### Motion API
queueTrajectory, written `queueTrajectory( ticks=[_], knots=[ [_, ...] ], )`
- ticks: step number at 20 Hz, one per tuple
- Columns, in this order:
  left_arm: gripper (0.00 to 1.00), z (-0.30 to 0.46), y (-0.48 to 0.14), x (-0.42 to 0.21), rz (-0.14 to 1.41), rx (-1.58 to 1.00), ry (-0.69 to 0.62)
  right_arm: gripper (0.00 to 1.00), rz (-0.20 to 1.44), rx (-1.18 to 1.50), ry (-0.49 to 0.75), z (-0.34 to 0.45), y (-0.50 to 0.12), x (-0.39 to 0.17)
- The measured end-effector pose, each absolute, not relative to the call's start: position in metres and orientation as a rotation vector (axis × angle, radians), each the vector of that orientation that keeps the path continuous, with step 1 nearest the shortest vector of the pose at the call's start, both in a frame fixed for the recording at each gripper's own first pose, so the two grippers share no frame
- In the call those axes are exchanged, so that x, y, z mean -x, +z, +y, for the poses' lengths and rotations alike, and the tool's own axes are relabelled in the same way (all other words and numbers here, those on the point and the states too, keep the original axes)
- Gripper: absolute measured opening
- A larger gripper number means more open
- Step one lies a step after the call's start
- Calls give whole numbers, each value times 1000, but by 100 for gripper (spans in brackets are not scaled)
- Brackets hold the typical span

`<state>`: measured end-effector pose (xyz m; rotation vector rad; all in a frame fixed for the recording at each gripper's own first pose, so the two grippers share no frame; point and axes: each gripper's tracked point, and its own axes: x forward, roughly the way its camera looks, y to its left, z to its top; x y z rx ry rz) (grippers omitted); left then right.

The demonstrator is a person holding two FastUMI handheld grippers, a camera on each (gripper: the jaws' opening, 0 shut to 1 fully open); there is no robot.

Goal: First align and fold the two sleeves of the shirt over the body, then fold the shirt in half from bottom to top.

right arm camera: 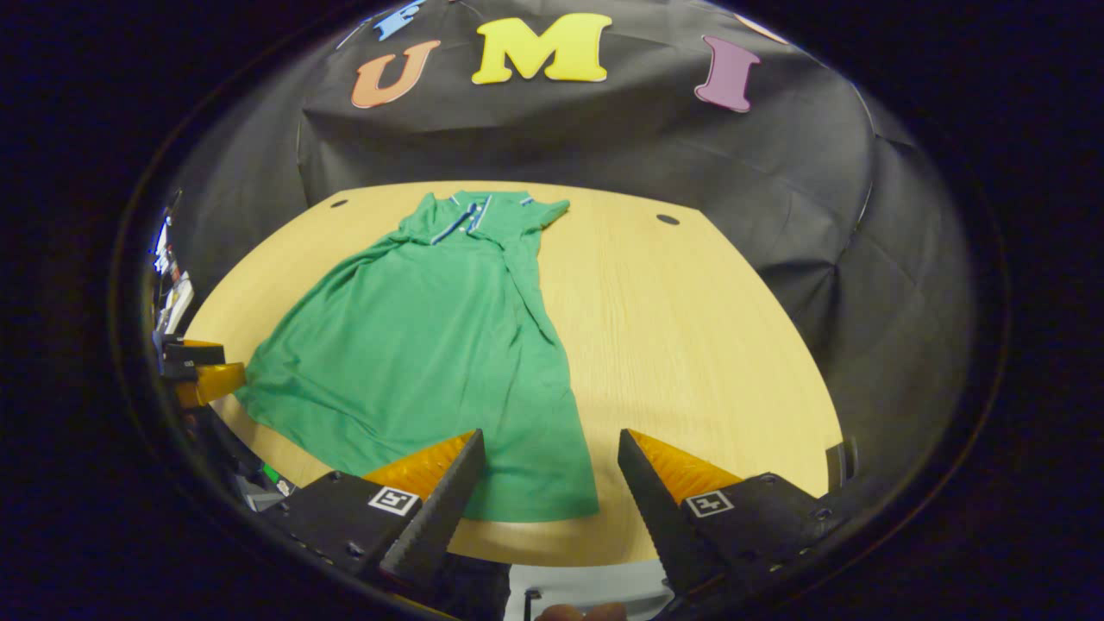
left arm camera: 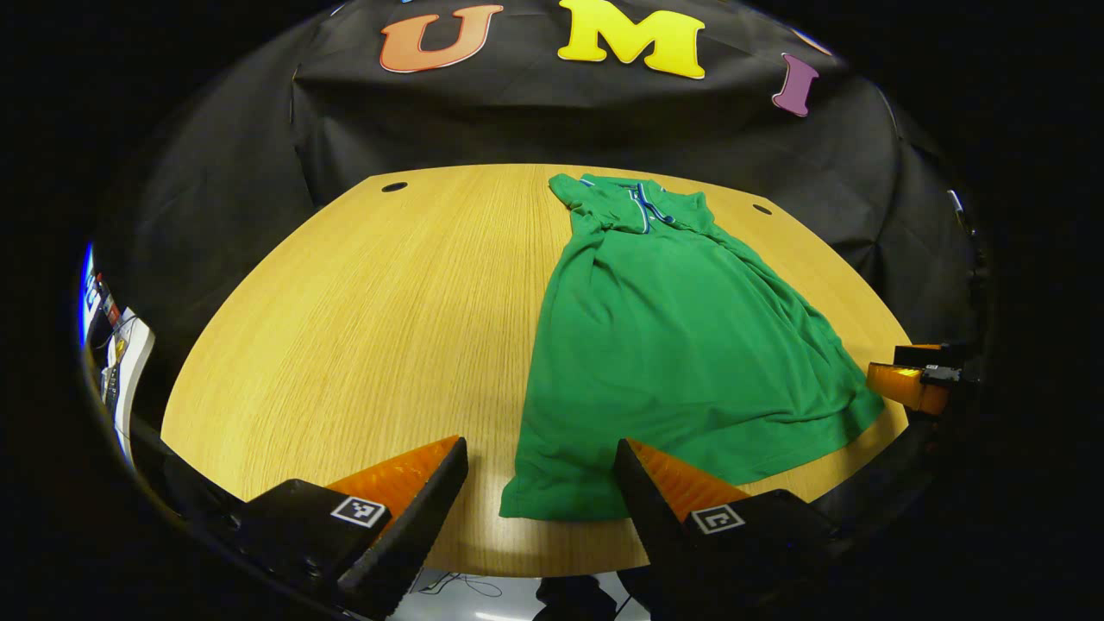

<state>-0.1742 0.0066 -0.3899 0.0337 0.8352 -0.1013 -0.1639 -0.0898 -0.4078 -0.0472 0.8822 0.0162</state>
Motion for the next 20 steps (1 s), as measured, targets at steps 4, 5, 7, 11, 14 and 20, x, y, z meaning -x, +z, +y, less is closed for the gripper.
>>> queueTrajectory(
  ticks=[4,5,7,11,14,20],
  knots=[
    [100,7,-402,179,882,-62,-107,96,933,56,20,-97,-432,161],
    [100,7,-406,181,900,-72,-107,96,942,49,32,-95,-435,161],
    [100,4,-408,182,900,-66,-109,94,940,38,60,-89,-436,162],
    [100,2,-412,180,920,-47,-71,84,949,7,111,-78,-439,164],
    [85,-6,-409,188,937,-64,-90,50,974,-36,128,-69,-440,163],
    [6,-15,-399,174,962,3,-107,0,1016,-153,146,-50,-428,159]
  ],
)
